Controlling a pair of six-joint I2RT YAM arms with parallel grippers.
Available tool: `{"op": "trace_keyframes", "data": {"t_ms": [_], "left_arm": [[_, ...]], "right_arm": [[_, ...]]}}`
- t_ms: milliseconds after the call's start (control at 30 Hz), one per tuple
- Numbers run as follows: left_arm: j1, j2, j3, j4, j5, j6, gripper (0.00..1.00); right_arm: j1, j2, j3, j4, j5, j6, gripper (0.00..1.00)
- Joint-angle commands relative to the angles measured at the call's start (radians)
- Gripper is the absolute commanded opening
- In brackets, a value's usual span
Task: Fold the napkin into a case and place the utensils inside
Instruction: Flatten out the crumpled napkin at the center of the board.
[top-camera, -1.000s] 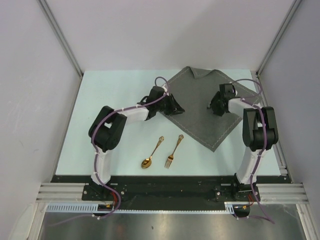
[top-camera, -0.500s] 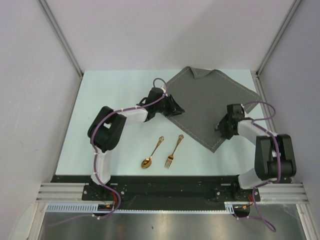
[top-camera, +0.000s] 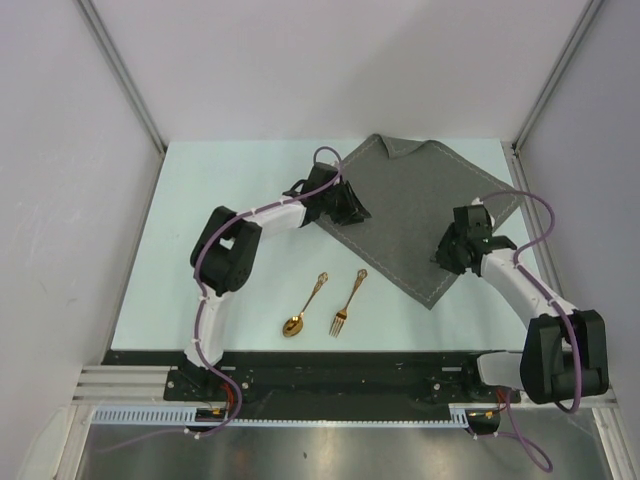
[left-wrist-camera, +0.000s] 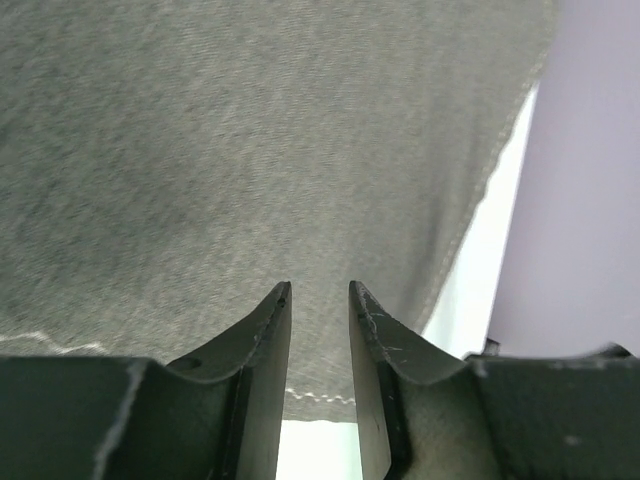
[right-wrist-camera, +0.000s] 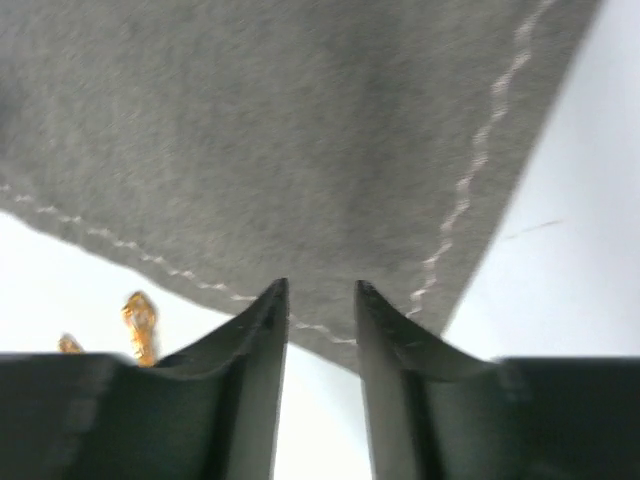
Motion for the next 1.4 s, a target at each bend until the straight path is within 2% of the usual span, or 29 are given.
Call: {"op": "trace_keyframes", "data": {"t_ms": [0,67,100,167,200,367,533,633,700,933,1100,1167,1233,1367], "left_arm": [[-0.005,-0.059,0.005,-0.042,-0.044,0.039,0.33],[-0.005,-0.062,0.004,-0.035,-0.029,0.037,0.32],[-0.006,-0.064,0.004,-0.034,-0.031,0.036,0.32],[-0.006,-0.068,0.002,-0.043,-0.032,0.035,0.32],[-0.005,-0.071,-0.001,-0.040,-0.032,0.037,0.31],[-0.005,-0.085,-0.027,-0.023,-0.031,0.035,0.31],[0.001,-0.111,-0.062,-0.012,-0.031,0.020,0.31],[0.009,-0.175,-0.164,0.116,-0.046,-0.010,0.32],[0.015,-0.197,-0.192,0.142,-0.060,-0.015,0.32],[0.035,-0.233,-0.222,0.144,-0.055,-0.020,0.32],[0.038,-0.249,-0.234,0.146,-0.044,-0.021,0.32],[0.041,-0.254,-0.243,0.150,-0.041,-0.020,0.33],[0.041,-0.257,-0.249,0.155,-0.034,-0.018,0.33],[0.038,-0.245,-0.254,0.192,0.000,-0.029,0.34]], "right_arm": [[0.061,0.035,0.022,-0.018,-0.009,0.037,0.30],[0.083,0.043,-0.006,-0.012,0.012,0.071,0.26],[0.100,0.046,-0.013,-0.006,0.023,0.074,0.19],[0.107,0.053,-0.032,-0.007,0.038,0.091,0.15],[0.112,0.055,-0.038,-0.003,0.040,0.094,0.10],[0.126,0.067,-0.078,0.003,0.058,0.108,0.04],[0.157,0.067,-0.114,-0.012,0.069,0.149,0.03],[0.192,0.066,-0.134,-0.033,0.084,0.183,0.03],[0.213,0.066,-0.147,-0.064,0.099,0.200,0.04],[0.262,0.018,-0.202,-0.156,0.122,0.273,0.04],[0.270,-0.052,-0.253,-0.188,0.069,0.287,0.02],[0.293,-0.106,-0.240,-0.268,0.082,0.345,0.02],[0.298,-0.135,-0.239,-0.251,0.044,0.297,0.03],[0.281,-0.206,-0.185,-0.259,0.128,0.235,0.05]]}}
